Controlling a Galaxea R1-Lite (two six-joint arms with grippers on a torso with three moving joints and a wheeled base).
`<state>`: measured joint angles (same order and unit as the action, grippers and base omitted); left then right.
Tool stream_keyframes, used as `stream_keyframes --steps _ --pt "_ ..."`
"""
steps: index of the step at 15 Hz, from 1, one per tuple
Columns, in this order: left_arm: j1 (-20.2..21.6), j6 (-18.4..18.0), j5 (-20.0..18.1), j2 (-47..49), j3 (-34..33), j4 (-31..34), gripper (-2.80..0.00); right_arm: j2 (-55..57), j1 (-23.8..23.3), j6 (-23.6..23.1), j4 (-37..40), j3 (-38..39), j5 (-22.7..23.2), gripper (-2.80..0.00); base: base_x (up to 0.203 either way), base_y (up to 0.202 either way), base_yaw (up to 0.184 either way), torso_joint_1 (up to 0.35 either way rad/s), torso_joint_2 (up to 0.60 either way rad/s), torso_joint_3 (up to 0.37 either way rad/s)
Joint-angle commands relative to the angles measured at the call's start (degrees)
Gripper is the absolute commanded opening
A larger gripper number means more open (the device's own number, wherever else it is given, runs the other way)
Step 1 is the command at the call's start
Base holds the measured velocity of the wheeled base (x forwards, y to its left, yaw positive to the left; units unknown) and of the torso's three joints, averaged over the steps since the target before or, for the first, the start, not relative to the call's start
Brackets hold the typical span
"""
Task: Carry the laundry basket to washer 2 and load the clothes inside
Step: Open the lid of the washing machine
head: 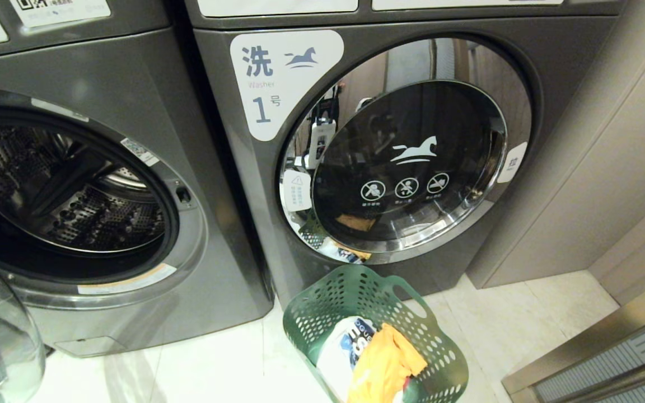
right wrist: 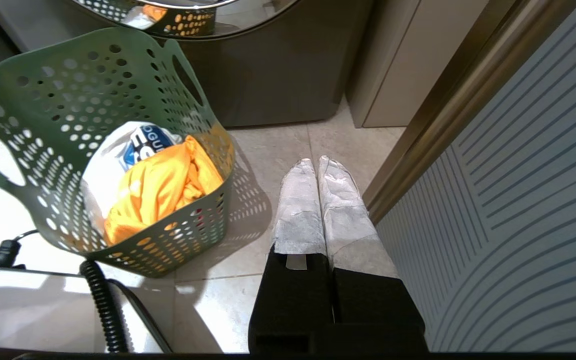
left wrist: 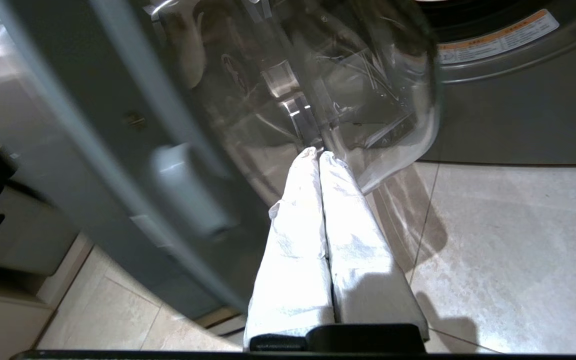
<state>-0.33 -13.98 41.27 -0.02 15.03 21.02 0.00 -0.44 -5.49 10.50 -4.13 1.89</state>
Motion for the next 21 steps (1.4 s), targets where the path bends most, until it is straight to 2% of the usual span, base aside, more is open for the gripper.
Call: stream_keyframes --steps 1,2,4,5,7,11,15,18,21 --pt "0.0 0.2 1.1 0.0 -1.0 0.0 -2.8 0.1 0.1 -0.1 0.1 0.0 0.0 -2.8 0.0 0.0 0.0 0.0 0.0 0.0" --pt "0.0 -0.2 3.5 0.0 -0.7 0.3 -2.8 0.1 0.1 -0.1 0.1 0.0 0.0 -2.8 0.0 0.0 0.0 0.0 0.0 0.0" --pt "0.0 -2.3 17.7 0.0 0.7 0.6 -2.8 0.1 0.1 -0.1 0.1 0.0 0.0 -2.8 0.0 0.0 0.0 0.0 0.0 0.0" --pt "0.0 -3.7 22.4 0.0 2.7 0.7 -2.8 0.1 0.0 -0.1 0.1 0.0 0.0 -2.8 0.0 0.0 0.0 0.0 0.0 0.0" --pt "0.0 -5.2 23.1 0.0 5.6 0.8 -2.8 0.1 0.1 -0.1 0.1 0.0 0.0 -2.8 0.0 0.0 0.0 0.0 0.0 0.0" --pt "0.0 -5.2 23.0 0.0 6.3 0.4 -2.8 0.1 0.0 0.2 0.1 0.0 0.0 -2.8 0.0 0.0 0.0 0.0 0.0 0.0" --pt "0.0 -5.0 18.5 0.7 10.1 -0.1 -2.8 0.1 0.0 0.2 0.1 0.0 -0.1 -2.8 0.0 0.0 0.0 0.0 0.0 0.0" --pt "-0.3 -5.3 15.3 9.6 21.2 -0.9 -2.8 0.1 0.1 0.3 0.1 0.0 -0.1 -2.8 0.0 0.0 0.0 0.0 0.0 0.0" --pt "-2.0 -4.3 16.1 25.7 32.8 -1.6 -2.8 0.1 0.0 -0.1 0.1 0.0 0.0 -2.8 0.0 0.0 0.0 0.0 0.0 0.0"
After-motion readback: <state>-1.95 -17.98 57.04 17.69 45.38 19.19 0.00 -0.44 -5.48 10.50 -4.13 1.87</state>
